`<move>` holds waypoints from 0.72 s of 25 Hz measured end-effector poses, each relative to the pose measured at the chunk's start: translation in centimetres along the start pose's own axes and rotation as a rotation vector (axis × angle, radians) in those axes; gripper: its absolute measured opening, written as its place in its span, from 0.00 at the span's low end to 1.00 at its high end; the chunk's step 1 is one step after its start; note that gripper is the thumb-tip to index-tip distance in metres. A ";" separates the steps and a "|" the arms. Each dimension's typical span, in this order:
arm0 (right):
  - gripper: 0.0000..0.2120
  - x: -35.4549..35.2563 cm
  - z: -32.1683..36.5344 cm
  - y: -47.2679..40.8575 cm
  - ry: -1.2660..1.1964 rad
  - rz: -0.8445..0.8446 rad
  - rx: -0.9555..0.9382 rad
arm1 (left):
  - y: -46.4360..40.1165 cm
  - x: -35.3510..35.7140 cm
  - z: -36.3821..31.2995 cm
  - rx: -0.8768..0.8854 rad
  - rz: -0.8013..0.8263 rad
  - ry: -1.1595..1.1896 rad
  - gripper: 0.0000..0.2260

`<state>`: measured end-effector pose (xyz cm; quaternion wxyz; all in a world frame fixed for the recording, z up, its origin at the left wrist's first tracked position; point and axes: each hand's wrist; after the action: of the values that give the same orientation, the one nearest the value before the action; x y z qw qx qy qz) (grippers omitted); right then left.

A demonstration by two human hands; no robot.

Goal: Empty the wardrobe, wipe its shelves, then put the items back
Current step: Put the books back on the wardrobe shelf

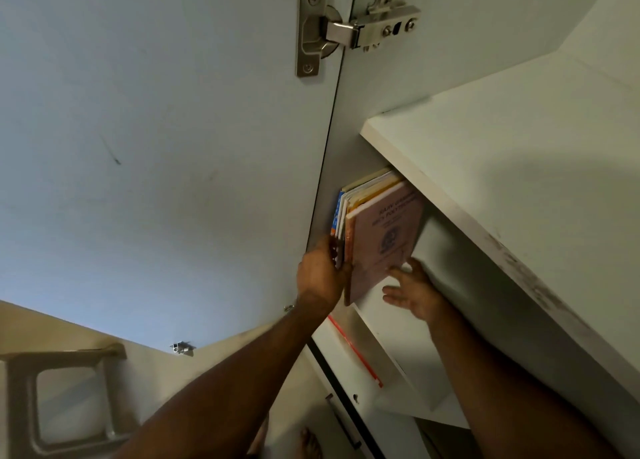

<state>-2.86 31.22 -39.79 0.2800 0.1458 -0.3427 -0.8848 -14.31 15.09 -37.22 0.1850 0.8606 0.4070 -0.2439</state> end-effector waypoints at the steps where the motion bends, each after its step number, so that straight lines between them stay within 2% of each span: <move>1: 0.31 0.4 -1.5 0.2 -0.057 -0.011 0.034 | 0.2 -0.6 0.1 0.031 -0.006 0.028 0.19; 3: 0.32 1.6 -3.8 0.7 -0.134 -0.010 0.052 | 0.3 -1.6 -0.1 0.104 -0.011 0.058 0.18; 6: 0.29 2.7 -4.5 0.9 -0.210 0.009 0.015 | -0.3 -2.1 -1.0 0.168 -0.025 0.017 0.10; 10: 0.21 2.9 -3.1 0.6 -0.176 0.075 -0.008 | -1.0 -1.1 -2.0 0.118 -0.037 -0.020 0.03; 15: 0.29 2.5 -2.6 0.5 -0.062 0.067 0.018 | 0.0 -1.4 -0.3 0.071 0.011 -0.013 0.10; 18: 0.25 1.5 -3.0 0.8 -0.096 0.011 0.038 | 2.0 -2.2 2.4 -0.020 0.038 -0.070 0.11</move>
<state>-2.43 28.22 -41.51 0.2652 0.1068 -0.3730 -0.8827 -14.57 11.32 -37.71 0.2121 0.8572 0.3865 -0.2662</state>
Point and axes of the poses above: each hand's wrist, its own y-axis away from the middle knuckle, its own x-axis out of the palm, z = x × y, and after that the axes turned 4 degrees about -y, right-handed
